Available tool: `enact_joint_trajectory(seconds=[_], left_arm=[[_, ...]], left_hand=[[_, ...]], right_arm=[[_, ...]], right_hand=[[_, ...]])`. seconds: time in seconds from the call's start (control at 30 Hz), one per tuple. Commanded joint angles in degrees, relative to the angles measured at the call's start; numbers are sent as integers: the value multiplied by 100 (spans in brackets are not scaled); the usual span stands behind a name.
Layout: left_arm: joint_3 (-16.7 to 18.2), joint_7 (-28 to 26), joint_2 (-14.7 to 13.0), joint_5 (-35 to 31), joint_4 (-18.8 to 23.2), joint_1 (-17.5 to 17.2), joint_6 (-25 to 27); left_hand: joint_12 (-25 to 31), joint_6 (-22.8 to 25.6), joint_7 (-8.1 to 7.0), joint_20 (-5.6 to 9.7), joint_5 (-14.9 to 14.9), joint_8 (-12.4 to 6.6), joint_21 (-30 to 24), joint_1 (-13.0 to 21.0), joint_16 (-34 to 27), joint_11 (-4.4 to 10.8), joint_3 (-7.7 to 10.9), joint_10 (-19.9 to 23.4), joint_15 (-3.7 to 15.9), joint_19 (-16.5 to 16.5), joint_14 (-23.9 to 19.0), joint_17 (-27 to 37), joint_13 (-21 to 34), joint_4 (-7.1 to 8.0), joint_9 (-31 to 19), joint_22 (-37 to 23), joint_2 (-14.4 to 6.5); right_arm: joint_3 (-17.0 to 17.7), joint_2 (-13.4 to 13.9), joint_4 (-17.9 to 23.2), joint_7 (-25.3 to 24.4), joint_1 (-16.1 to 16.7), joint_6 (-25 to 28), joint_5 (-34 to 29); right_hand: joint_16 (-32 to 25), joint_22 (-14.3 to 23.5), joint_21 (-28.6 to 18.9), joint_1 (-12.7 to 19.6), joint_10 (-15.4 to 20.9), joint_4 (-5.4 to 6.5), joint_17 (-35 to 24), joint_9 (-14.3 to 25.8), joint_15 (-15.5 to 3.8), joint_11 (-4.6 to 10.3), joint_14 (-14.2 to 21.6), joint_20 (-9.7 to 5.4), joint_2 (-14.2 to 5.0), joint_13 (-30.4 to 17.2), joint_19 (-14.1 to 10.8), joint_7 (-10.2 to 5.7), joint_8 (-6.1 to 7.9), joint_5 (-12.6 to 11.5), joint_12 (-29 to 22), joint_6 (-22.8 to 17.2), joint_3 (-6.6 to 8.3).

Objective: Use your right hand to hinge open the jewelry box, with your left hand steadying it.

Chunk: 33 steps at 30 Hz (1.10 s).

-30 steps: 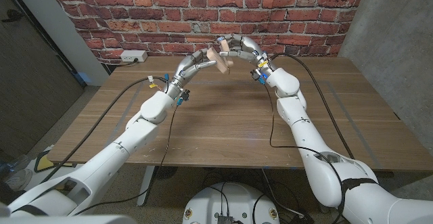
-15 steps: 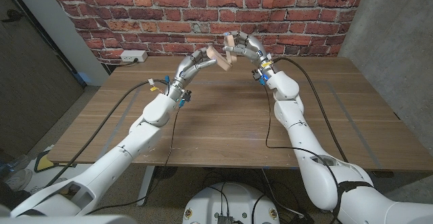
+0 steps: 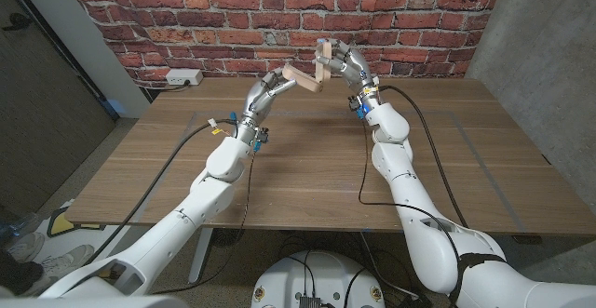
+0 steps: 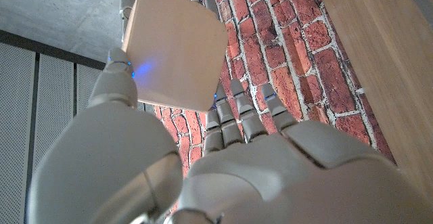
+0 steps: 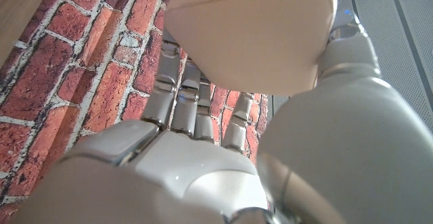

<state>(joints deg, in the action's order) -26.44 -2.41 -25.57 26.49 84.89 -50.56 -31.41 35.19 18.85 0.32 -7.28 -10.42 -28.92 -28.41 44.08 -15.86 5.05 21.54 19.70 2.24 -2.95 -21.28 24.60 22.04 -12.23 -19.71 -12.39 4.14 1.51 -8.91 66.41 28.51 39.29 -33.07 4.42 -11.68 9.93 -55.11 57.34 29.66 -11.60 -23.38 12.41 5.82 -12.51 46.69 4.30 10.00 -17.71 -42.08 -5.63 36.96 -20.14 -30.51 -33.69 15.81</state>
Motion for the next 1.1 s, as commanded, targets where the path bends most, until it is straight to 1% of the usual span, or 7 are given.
enact_joint_trajectory(seconds=[0.03,0.13,0.2,0.47,0.77,0.9,1.1], left_arm=[[53,-67,434,427,-131,-84,-138],[53,-46,572,560,-167,-87,-185],[56,-76,665,602,-189,-90,-209],[86,-137,923,919,-115,-143,-93],[121,-497,1221,1064,89,-283,45],[112,-557,1264,1097,143,-315,129],[104,-566,1263,1050,154,-310,157]], left_hand=[[17,1872,-126,-12,-40,-883,-39,625,30,400,504,321,359,49,45,20,8,459,12,-14,-641],[21,1901,-101,-4,-36,-895,-44,607,36,403,503,324,368,45,42,27,11,470,25,-14,-636],[22,1904,-126,-6,-33,-906,-48,592,42,376,503,319,376,45,37,32,13,478,23,-13,-632],[25,1912,-118,39,-18,-936,-69,550,61,408,503,314,379,23,22,47,18,495,21,-11,-606],[-15,1849,-165,54,-2,-940,-107,520,87,424,516,288,408,-33,-15,62,-30,502,44,-8,-581],[-8,1877,-181,84,-2,-966,-136,536,79,456,541,355,465,-82,-96,67,-57,489,62,-7,-580],[-21,1763,-187,75,1,-947,-148,542,112,433,562,332,455,-82,-76,73,-61,483,63,-5,-578]], right_arm=[[215,-335,-191,-203,52,-270,364],[261,-420,-260,-261,43,-369,425],[288,-465,-318,-305,31,-453,440],[392,-606,-483,-421,5,-663,534],[529,-758,-560,-635,2,-778,611],[590,-790,-588,-706,4,-803,641],[640,-791,-580,-738,10,-823,658]], right_hand=[[-9,11,12,129,1142,300,11,10,-1843,1178,1073,-1526,-1060,-14,249,314,54,8,-6,-421,1352],[-10,12,17,131,1141,294,16,8,-1854,1186,1072,-1527,-1061,-14,255,312,57,10,-4,-431,1362],[-15,13,21,132,1145,290,17,7,-1860,1183,1076,-1529,-1063,-10,260,325,63,12,-3,-448,1370],[-34,18,32,139,1155,275,18,16,-1864,1208,1088,-1540,-1067,-10,279,324,96,18,-2,-514,1400],[-33,21,49,148,1153,260,29,24,-1870,1205,1069,-1548,-1060,-8,315,331,127,23,6,-576,1425],[-63,26,46,161,1187,251,15,46,-1884,1215,1107,-1547,-1068,-7,316,321,151,25,-3,-598,1442],[-84,35,36,191,1203,236,10,74,-1891,1221,1137,-1552,-1080,-3,316,331,177,27,0,-609,1467]])
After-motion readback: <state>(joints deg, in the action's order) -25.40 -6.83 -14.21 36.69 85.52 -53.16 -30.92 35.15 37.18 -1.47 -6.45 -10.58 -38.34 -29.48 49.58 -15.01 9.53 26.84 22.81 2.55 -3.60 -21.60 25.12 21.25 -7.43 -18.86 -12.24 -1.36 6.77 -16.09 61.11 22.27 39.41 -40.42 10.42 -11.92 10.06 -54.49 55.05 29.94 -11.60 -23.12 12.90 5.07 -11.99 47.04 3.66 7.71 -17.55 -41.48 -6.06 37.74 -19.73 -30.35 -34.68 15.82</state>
